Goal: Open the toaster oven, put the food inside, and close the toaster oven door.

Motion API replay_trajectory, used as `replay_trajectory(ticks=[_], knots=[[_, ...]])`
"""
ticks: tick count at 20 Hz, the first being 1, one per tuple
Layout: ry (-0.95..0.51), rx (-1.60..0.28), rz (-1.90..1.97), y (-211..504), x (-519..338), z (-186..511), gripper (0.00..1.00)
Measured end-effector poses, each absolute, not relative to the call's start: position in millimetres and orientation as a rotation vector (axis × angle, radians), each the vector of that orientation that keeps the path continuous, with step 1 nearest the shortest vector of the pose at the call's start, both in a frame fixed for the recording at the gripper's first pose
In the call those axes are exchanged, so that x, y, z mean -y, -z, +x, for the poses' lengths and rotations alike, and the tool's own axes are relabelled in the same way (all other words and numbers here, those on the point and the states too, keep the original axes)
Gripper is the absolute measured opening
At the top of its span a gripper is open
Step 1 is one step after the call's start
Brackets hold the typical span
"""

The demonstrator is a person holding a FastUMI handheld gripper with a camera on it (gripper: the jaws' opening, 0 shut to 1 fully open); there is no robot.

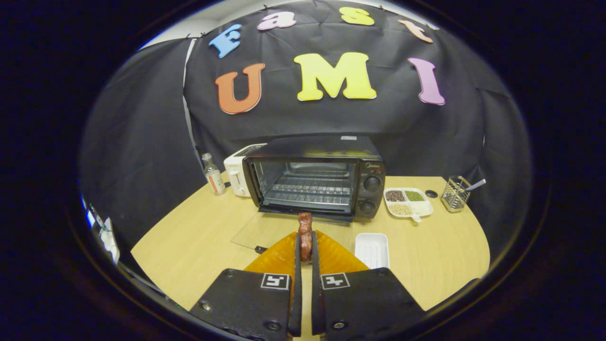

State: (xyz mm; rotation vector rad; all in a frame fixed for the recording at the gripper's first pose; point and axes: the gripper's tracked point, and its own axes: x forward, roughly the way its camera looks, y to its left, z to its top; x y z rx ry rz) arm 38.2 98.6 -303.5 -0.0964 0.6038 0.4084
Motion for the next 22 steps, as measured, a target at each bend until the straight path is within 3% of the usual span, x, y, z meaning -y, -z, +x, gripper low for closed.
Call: replay_trajectory(ticks=[7,17,22], knots=[[-0.377,-0.578,0.105,335,-126,75,0.11],[-0.381,-0.487,0.684,321,-140,145,0.11],[-0.327,-0.550,0.886,349,-148,189,0.11]])
